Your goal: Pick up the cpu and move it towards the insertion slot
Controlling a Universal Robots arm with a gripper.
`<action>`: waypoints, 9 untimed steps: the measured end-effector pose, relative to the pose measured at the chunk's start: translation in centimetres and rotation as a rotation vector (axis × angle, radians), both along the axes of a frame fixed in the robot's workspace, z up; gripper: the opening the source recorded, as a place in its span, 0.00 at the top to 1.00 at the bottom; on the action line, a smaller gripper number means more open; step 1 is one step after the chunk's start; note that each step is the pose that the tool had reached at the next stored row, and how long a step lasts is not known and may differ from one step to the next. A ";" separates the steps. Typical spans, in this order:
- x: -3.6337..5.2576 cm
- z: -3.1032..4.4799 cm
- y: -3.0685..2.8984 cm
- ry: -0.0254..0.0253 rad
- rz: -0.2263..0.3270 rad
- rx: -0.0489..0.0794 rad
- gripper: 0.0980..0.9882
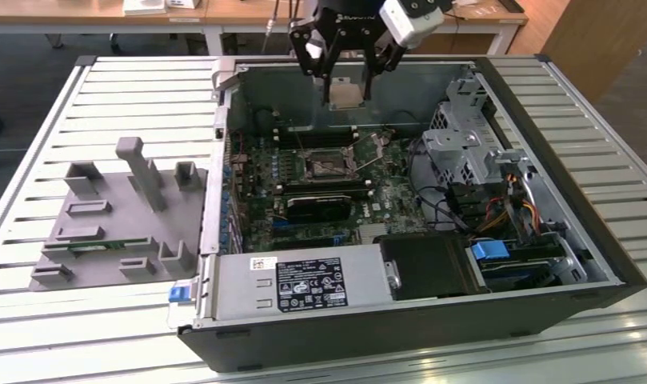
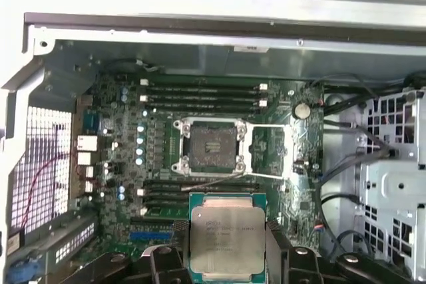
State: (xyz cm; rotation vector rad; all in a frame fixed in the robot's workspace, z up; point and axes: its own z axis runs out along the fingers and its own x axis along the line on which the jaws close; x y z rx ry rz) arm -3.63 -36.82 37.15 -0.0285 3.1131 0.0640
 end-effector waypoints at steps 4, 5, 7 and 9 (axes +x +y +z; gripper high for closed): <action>0.17 -0.07 1.42 0.0010 0.000 0.000 0.51; 0.20 -0.10 1.80 0.0015 0.000 0.000 0.51; 0.25 -0.15 2.56 0.0024 0.000 0.000 0.51; 0.29 -0.20 3.30 0.0035 0.000 0.000 0.51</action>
